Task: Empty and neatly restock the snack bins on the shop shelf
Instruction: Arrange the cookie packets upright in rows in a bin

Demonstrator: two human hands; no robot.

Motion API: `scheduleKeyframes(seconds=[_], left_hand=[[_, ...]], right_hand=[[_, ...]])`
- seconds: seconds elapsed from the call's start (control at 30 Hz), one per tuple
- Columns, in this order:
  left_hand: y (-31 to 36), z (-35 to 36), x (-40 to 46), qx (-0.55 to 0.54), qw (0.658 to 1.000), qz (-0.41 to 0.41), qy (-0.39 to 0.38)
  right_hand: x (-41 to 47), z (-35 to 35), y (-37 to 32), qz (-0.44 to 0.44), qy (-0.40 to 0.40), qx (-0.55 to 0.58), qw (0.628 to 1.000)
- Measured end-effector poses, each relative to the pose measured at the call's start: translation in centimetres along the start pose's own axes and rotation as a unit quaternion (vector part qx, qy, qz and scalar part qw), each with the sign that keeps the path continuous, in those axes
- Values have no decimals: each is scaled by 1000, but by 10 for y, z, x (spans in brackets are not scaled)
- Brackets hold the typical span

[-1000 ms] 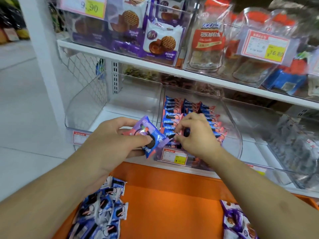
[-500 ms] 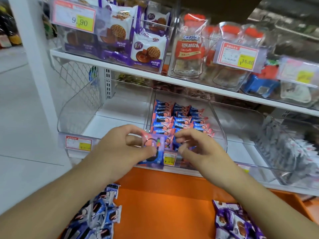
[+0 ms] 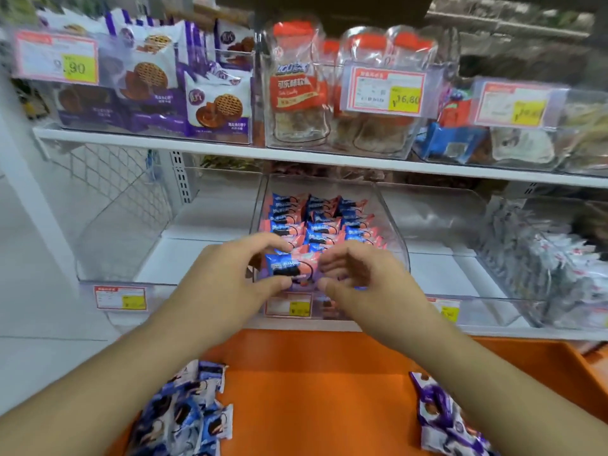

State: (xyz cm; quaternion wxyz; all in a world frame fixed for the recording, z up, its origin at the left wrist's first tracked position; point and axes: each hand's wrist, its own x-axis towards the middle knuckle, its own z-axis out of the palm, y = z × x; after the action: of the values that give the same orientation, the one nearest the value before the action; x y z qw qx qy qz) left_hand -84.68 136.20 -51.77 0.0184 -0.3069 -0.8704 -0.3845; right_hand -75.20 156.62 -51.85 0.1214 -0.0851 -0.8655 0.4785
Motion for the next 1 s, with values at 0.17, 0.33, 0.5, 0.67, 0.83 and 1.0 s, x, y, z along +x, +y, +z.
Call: scheduleKeyframes(seconds=[0.17, 0.33, 0.5, 0.67, 0.83, 1.0], left_hand=[[-26, 13, 23, 112, 992, 47, 20], [-47, 38, 25, 121, 985, 105, 63], [-54, 41, 23, 78, 991, 76, 82], [-56, 40, 23, 193, 976, 89, 34], [-53, 33, 15, 244, 963, 115, 13], [-31, 19, -11, 117, 981, 154, -22]], right_hand=[[17, -13, 23, -39, 44, -197, 979], [31, -17, 48, -47, 59, -272, 959], [35, -14, 51, -51, 64, -264, 961], [33, -13, 51, -54, 61, -247, 966], [22, -20, 52, -73, 51, -247, 965], [-5, -25, 36, -138, -12, -207, 968]])
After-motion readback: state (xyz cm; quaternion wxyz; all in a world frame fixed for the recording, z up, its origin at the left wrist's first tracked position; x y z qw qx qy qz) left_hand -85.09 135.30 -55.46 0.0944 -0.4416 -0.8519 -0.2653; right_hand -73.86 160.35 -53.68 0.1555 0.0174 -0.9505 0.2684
